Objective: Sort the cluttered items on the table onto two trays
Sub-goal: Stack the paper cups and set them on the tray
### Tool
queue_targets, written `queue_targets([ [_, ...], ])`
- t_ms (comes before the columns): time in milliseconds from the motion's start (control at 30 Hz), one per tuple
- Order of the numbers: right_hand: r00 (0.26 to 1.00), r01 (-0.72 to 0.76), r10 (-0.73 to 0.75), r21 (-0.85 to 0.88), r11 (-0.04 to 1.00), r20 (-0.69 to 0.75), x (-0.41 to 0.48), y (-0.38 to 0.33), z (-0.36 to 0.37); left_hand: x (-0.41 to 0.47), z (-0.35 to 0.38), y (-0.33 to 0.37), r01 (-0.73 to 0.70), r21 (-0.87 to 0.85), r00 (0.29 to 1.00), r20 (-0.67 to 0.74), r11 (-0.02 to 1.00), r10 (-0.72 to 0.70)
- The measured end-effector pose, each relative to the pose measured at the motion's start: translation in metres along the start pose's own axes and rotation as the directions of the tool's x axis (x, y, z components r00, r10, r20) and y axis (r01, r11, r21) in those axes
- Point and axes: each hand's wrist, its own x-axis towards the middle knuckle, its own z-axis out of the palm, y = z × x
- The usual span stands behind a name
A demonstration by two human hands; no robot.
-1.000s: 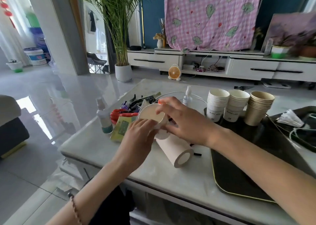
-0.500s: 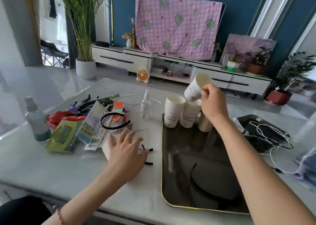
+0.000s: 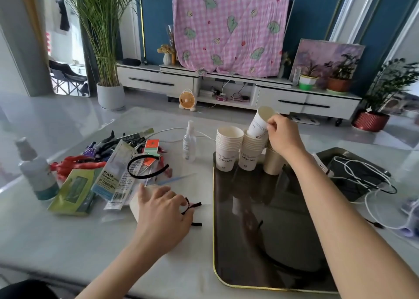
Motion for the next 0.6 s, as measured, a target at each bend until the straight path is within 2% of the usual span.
queue_targets([
  [100, 0.998, -0.005, 0.004, 0.021, 1.000, 0.059, -0.001, 0.002, 0.002, 0.000, -0.009, 0.005, 0.045, 0.006, 0.997, 0.063, 0.999, -0.045],
  [233, 0.999, 0.021, -0.023, 0.051, 0.999, 0.038, -0.002, -0.006, -0.001, -0.002, -0.014, 0.009, 0.129, -0.053, 0.991, 0.053, 0.990, -0.127],
  [433, 0.981, 0.151, -0.162, 0.095, 0.984, 0.111, -0.024, -0.052, 0.005, -0.011, -0.020, 0.013, 0.309, -0.104, 0.950, 0.089, 0.945, -0.300],
  [500, 0.944, 0.127, -0.180, 0.200, 0.972, 0.275, -0.039, -0.078, 0.010, -0.014, -0.020, 0.013, 0.384, -0.178, 0.923, 0.108, 0.906, -0.370],
  [533, 0.895, 0.071, -0.184, 0.278, 0.958, 0.407, -0.050, -0.093, 0.012, -0.017, -0.021, 0.011, 0.422, -0.236, 0.906, 0.128, 0.875, -0.402],
  [600, 0.724, -0.041, -0.207, 0.340, 0.939, 0.658, -0.070, -0.117, 0.013, -0.022, -0.024, 0.008, 0.474, -0.408, 0.878, 0.152, 0.780, -0.454],
])
